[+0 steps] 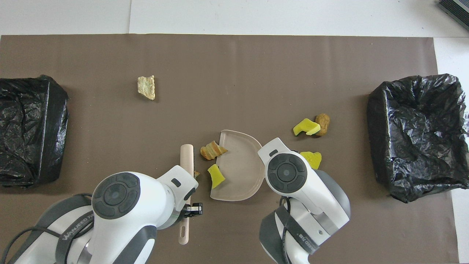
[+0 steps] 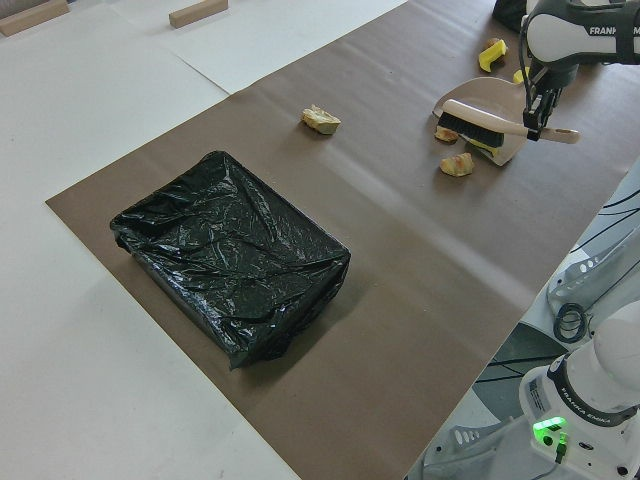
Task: Sweep and dump trash in bin
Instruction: 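Sweep the scraps into the dustpan with the left gripper's brush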
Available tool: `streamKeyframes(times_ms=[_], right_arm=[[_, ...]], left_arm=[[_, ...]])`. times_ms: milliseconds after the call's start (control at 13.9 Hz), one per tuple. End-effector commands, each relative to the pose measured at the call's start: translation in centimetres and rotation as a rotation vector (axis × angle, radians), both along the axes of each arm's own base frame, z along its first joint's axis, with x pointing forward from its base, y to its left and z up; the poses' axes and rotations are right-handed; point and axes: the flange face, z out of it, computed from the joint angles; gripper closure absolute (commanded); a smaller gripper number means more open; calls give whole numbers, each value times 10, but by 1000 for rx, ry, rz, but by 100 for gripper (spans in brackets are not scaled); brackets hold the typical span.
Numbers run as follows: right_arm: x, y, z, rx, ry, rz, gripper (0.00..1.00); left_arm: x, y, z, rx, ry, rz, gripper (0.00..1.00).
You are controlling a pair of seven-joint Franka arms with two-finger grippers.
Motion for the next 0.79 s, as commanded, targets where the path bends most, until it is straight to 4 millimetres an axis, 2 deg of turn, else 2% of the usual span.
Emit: streamKeyframes(times_ms=[0,216,432,576,720], right_arm=[[0,-1,-5,10,6,-10,100],[-1,4,-12,6,12,-4,100],[-1,4,-12,6,12,-4,100],[-1,4,-12,6,12,-4,100],[-1,4,-12,6,12,-4,100]], left_arm=[[-2,32,-18,43,-5,54,100],[3,49,-27,60,-20,138,100],[0,46,-48,71,-43,229,100],[1,35,-52,59,-76,259,100],[-5,11,-64,49,-89,213,100]])
